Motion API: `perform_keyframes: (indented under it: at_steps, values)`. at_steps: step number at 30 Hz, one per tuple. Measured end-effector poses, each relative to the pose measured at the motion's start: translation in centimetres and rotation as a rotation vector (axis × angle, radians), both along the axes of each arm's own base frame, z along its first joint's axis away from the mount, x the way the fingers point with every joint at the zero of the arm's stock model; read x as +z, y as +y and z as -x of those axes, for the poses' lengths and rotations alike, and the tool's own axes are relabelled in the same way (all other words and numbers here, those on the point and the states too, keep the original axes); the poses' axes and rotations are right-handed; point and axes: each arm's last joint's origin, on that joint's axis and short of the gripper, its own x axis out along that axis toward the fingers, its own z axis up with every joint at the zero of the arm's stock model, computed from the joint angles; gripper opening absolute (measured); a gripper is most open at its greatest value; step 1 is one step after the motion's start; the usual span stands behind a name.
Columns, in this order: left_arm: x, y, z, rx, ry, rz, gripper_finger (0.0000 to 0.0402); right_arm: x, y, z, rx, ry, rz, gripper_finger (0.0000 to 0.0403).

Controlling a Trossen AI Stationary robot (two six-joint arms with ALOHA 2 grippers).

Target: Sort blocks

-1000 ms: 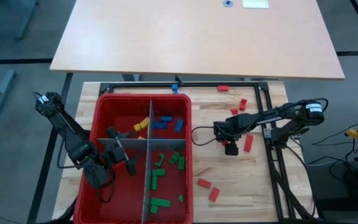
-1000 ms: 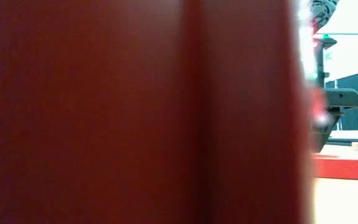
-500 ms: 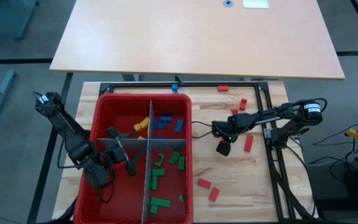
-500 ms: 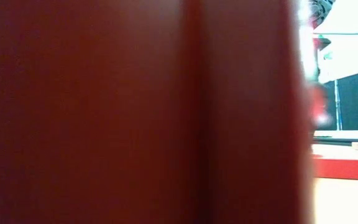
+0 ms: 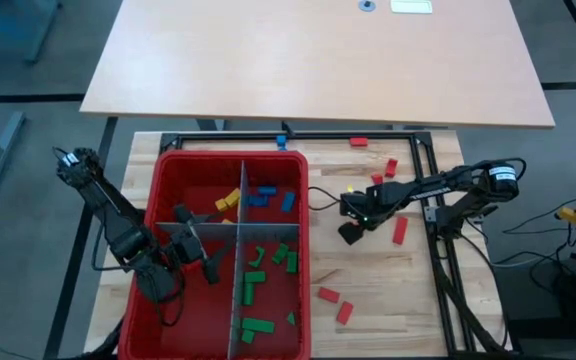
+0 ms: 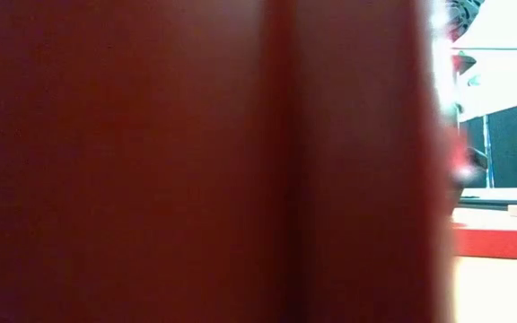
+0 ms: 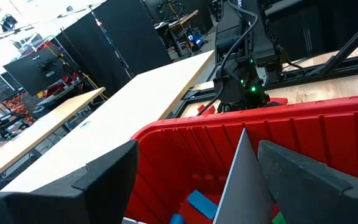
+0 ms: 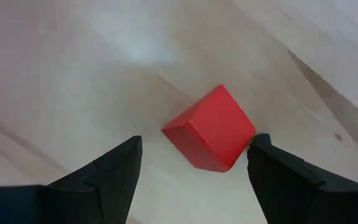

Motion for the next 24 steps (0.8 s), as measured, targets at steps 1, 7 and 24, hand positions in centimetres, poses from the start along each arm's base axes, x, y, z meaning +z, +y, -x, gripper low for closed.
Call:
perform_keyframes:
  at_steps: [1, 7, 24]
  values:
    - [0.0, 0.0, 0.0, 0.000, 0.000, 0.000, 0.0315, 0.0, 0.0, -0.1, -0.019, -0.008, -0.003, 0.0254]
    - [0.0, 0.0, 0.0, -0.002, 0.005, -0.008, 0.0315, 0.2, 0.0, -0.9, -0.131, -0.076, -0.028, 0.0238]
    - [-0.1, -0.1, 0.0, -0.033, 0.013, 0.024, 0.0315, -2.2, 0.0, -1.6, -0.160, 0.012, -0.074, 0.0182]
